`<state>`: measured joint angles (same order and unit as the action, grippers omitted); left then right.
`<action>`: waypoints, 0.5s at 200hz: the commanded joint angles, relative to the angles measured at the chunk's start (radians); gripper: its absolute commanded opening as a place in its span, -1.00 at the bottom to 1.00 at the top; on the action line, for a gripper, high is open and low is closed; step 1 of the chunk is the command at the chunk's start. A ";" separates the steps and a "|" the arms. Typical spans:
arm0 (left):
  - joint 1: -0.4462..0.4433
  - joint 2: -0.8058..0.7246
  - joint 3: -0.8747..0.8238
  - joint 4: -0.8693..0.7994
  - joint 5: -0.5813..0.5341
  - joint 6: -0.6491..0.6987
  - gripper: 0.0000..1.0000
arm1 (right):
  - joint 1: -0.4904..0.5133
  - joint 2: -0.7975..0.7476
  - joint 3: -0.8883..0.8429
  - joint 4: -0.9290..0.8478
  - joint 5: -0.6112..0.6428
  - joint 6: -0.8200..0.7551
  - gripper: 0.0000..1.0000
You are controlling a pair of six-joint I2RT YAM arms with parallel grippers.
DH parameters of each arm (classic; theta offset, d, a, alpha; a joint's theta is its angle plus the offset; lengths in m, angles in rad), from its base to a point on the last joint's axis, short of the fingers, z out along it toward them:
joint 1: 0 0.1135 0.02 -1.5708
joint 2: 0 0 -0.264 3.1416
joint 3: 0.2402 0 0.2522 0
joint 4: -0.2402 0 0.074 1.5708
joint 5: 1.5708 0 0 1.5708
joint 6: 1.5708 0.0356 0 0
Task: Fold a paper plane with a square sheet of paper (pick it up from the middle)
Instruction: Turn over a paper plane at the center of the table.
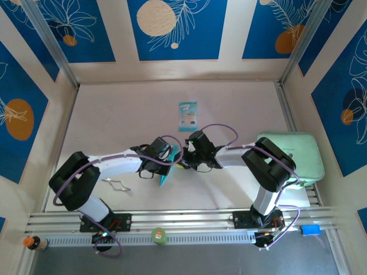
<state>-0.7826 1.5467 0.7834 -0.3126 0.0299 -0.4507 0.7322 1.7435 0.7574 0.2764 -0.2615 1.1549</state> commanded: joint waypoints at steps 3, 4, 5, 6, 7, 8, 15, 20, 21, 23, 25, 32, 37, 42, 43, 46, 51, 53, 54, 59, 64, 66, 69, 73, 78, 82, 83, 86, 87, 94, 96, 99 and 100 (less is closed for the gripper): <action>-0.011 -0.044 0.012 -0.035 -0.057 -0.048 -0.81 | -0.008 -0.062 -0.007 -0.042 0.002 -0.052 -0.52; -0.011 -0.044 0.011 -0.037 -0.061 -0.051 -0.82 | -0.008 -0.065 -0.007 -0.046 0.004 -0.054 -0.51; -0.012 -0.046 0.011 -0.038 -0.064 -0.054 -0.82 | -0.008 -0.068 -0.007 -0.050 0.006 -0.056 -0.51; -0.012 -0.047 0.011 -0.038 -0.068 -0.057 -0.82 | -0.008 -0.070 -0.008 -0.054 0.008 -0.058 -0.50; -0.012 -0.048 0.011 -0.040 -0.070 -0.060 -0.82 | -0.008 -0.073 -0.009 -0.059 0.009 -0.060 -0.49; -0.012 -0.050 0.011 -0.042 -0.073 -0.062 -0.82 | -0.008 -0.075 -0.009 -0.062 0.012 -0.061 -0.49; -0.012 -0.058 0.011 -0.050 -0.091 -0.078 -0.83 | -0.008 -0.094 -0.012 -0.091 0.026 -0.076 -0.46; -0.014 -0.061 0.011 -0.053 -0.103 -0.088 -0.83 | -0.010 -0.108 -0.013 -0.112 0.035 -0.086 -0.45; -0.014 -0.062 0.011 -0.054 -0.105 -0.090 -0.83 | -0.010 -0.110 -0.013 -0.116 0.037 -0.087 -0.45; -0.015 -0.063 0.011 -0.054 -0.109 -0.094 -0.83 | -0.011 -0.116 -0.016 -0.124 0.041 -0.090 -0.45; -0.014 -0.064 0.012 -0.055 -0.113 -0.098 -0.83 | -0.012 -0.120 -0.017 -0.132 0.044 -0.092 -0.44; -0.017 -0.065 0.014 -0.058 -0.125 -0.113 -0.83 | -0.014 -0.135 -0.024 -0.151 0.056 -0.099 -0.43; -0.020 -0.064 0.015 -0.059 -0.132 -0.121 -0.83 | -0.017 -0.146 -0.030 -0.159 0.061 -0.101 -0.43; -0.021 -0.061 0.017 -0.060 -0.137 -0.130 -0.83 | -0.020 -0.155 -0.041 -0.164 0.065 -0.101 -0.43; -0.023 -0.061 0.018 -0.060 -0.138 -0.132 -0.83 | -0.021 -0.156 -0.043 -0.163 0.066 -0.101 -0.43; -0.024 -0.059 0.020 -0.062 -0.140 -0.137 -0.83 | -0.023 -0.162 -0.049 -0.163 0.067 -0.100 -0.43; -0.028 -0.055 0.023 -0.064 -0.145 -0.144 -0.83 | -0.027 -0.169 -0.058 -0.161 0.067 -0.097 -0.43; -0.029 -0.053 0.023 -0.065 -0.147 -0.146 -0.83 | -0.028 -0.171 -0.061 -0.160 0.068 -0.095 -0.43; -0.031 -0.052 0.024 -0.065 -0.148 -0.147 -0.83 | -0.029 -0.173 -0.064 -0.160 0.068 -0.094 -0.43; -0.033 -0.046 0.028 -0.067 -0.152 -0.153 -0.83 | -0.032 -0.179 -0.073 -0.158 0.068 -0.091 -0.42; -0.036 -0.039 0.031 -0.068 -0.154 -0.157 -0.83 | -0.034 -0.185 -0.081 -0.156 0.067 -0.088 -0.43; -0.036 -0.035 0.032 -0.069 -0.155 -0.159 -0.83 | -0.035 -0.186 -0.084 -0.156 0.068 -0.088 -0.42; -0.038 -0.030 0.036 -0.072 -0.158 -0.161 -0.83 | -0.037 -0.190 -0.088 -0.157 0.068 -0.086 -0.43; -0.041 -0.023 0.041 -0.077 -0.161 -0.167 -0.83 | -0.039 -0.193 -0.092 -0.155 0.068 -0.084 -0.43; -0.042 -0.015 0.047 -0.086 -0.165 -0.174 -0.83 | -0.039 -0.198 -0.097 -0.155 0.069 -0.083 -0.42; -0.044 -0.007 0.052 -0.089 -0.166 -0.178 -0.84 | -0.040 -0.201 -0.100 -0.155 0.070 -0.083 -0.43; -0.044 -0.005 0.053 -0.090 -0.166 -0.178 -0.84 | -0.040 -0.201 -0.101 -0.154 0.070 -0.083 -0.43; -0.047 -0.002 0.055 -0.091 -0.166 -0.180 -0.84 | -0.040 -0.203 -0.103 -0.155 0.071 -0.083 -0.43; -0.048 0.000 0.056 -0.092 -0.165 -0.181 -0.84 | -0.040 -0.204 -0.104 -0.155 0.071 -0.083 -0.43; -0.050 0.007 0.063 -0.095 -0.166 -0.187 -0.84 | -0.042 -0.206 -0.107 -0.156 0.071 -0.082 -0.43; -0.050 0.010 0.064 -0.097 -0.166 -0.189 -0.84 | -0.042 -0.206 -0.108 -0.156 0.070 -0.082 -0.43; -0.051 0.014 0.066 -0.096 -0.165 -0.192 -0.84 | -0.042 -0.207 -0.107 -0.157 0.070 -0.082 -0.43; -0.052 0.014 0.066 -0.096 -0.164 -0.193 -0.84 | -0.042 -0.207 -0.107 -0.158 0.070 -0.083 -0.43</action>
<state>-0.8185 1.5272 0.8108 -0.3637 -0.1028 -0.5980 0.6952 1.5627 0.6697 0.1558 -0.2047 1.0809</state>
